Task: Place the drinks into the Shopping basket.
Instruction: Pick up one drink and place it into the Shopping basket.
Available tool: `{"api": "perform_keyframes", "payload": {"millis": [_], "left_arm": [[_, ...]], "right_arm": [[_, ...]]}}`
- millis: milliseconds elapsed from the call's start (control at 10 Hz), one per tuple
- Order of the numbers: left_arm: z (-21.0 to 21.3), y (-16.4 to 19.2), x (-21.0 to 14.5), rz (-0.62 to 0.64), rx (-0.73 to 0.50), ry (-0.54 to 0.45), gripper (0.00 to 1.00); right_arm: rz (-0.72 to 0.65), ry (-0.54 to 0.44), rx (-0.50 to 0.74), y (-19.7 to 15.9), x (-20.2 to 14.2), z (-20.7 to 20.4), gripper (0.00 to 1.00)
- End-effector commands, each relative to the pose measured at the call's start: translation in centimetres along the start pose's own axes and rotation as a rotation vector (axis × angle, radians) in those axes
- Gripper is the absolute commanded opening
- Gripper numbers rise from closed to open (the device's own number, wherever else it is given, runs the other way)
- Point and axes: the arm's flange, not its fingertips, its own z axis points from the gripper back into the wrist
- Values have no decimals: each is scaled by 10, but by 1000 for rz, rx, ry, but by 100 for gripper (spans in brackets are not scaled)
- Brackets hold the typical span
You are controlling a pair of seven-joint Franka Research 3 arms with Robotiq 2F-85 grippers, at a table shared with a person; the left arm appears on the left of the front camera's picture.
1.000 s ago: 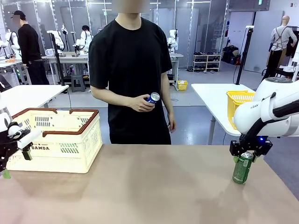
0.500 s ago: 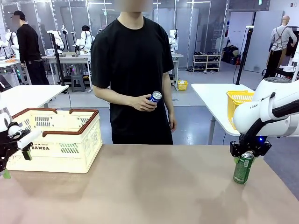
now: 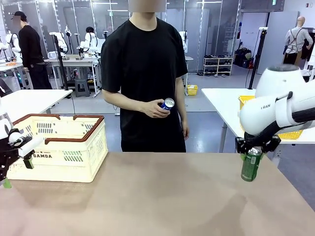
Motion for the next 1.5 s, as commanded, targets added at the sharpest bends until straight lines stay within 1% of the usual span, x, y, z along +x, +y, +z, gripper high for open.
{"api": "perform_keyframes", "payload": {"millis": [0,100,200,400,700,900,1000,1200,1400], "left_arm": [[0,-4,3,15,4,0,100],[0,-4,3,15,4,0,100],[0,-4,3,15,4,0,100],[0,-4,3,15,4,0,100],[0,-4,3,15,4,0,100],[0,-4,3,15,4,0,100],[0,-4,3,15,4,0,100],[0,-4,3,15,4,0,100],[0,-4,3,15,4,0,100]], "right_arm": [[-34,-45,-43,18,-13,42,16],[-11,-61,-22,31,-16,59,16],[36,-70,15,44,-18,67,16],[111,-61,45,81,-19,70,16],[294,-54,79,154,-31,60,16],[371,-42,113,197,-32,51,16],[423,-56,139,220,-37,47,16],[480,-81,145,254,-41,37,16],[531,-117,154,279,-35,21,16]]}}
